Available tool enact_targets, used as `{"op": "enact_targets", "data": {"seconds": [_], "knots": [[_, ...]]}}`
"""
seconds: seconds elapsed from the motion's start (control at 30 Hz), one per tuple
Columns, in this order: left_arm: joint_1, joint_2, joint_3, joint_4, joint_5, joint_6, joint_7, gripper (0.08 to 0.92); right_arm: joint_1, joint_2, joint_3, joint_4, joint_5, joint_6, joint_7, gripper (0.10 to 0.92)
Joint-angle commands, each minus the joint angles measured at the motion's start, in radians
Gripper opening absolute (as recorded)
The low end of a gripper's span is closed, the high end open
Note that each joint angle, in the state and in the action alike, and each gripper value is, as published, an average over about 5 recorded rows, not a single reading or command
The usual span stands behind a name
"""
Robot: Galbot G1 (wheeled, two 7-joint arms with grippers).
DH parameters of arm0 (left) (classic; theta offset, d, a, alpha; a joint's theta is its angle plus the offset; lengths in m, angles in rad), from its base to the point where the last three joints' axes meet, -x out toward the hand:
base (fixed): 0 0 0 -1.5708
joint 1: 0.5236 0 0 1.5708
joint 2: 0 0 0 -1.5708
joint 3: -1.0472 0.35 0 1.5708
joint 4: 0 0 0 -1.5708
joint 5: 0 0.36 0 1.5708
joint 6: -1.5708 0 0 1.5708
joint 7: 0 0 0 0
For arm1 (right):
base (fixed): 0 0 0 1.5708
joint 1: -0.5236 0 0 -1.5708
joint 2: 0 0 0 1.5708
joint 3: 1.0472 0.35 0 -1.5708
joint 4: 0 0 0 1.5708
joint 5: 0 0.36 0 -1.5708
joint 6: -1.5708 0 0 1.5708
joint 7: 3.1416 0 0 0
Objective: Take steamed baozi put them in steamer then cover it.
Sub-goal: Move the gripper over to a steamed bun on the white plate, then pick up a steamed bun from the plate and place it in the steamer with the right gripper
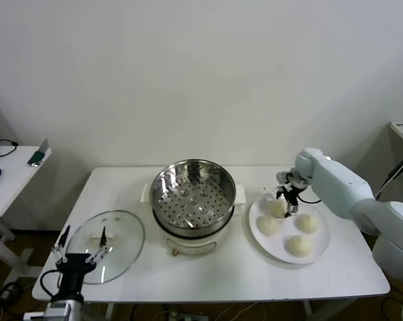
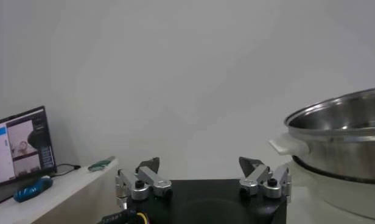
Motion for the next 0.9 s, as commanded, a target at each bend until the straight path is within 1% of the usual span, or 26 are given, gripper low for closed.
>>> {"op": "enact_targets", "data": {"seconds": [0.03, 0.1, 0.2, 0.37, 0.5, 0.6, 0.7, 0.83, 0.9], "knots": [[0.001, -0.001, -0.002, 0.001, 0.002, 0.0, -0.002, 0.823, 0.003, 0.031, 0.009, -0.037, -0.023, 0.009, -0.001, 0.775], [0.002, -0.001, -0.003, 0.001, 0.002, -0.001, -0.003, 0.823, 0.003, 0.031, 0.017, -0.038, -0.031, 0.012, -0.002, 0.737], [0.005, -0.002, -0.004, 0.002, 0.001, -0.004, -0.007, 0.823, 0.002, 0.029, 0.03, -0.039, -0.039, 0.017, -0.003, 0.701], [0.016, -0.004, -0.004, -0.001, 0.001, -0.007, -0.007, 0.823, 0.011, 0.012, 0.033, -0.022, -0.032, 0.032, -0.01, 0.688], [0.024, -0.005, -0.003, -0.005, 0.003, -0.009, -0.005, 0.823, 0.084, -0.029, -0.048, 0.049, 0.023, 0.065, -0.028, 0.687], [0.028, -0.007, -0.001, -0.008, 0.005, -0.009, -0.004, 0.823, 0.188, -0.051, -0.145, 0.116, 0.08, 0.12, -0.058, 0.689], [0.031, -0.008, 0.0, -0.01, 0.006, -0.011, -0.002, 0.823, 0.307, -0.035, -0.232, 0.144, 0.114, 0.198, -0.088, 0.689], [0.033, -0.013, 0.001, -0.01, 0.005, -0.018, -0.001, 0.823, 0.429, 0.012, -0.278, 0.17, 0.064, 0.321, -0.109, 0.688], [0.036, -0.018, 0.003, -0.011, 0.001, -0.018, -0.001, 0.823, 0.472, 0.031, -0.285, 0.212, 0.044, 0.367, -0.115, 0.689]]}}
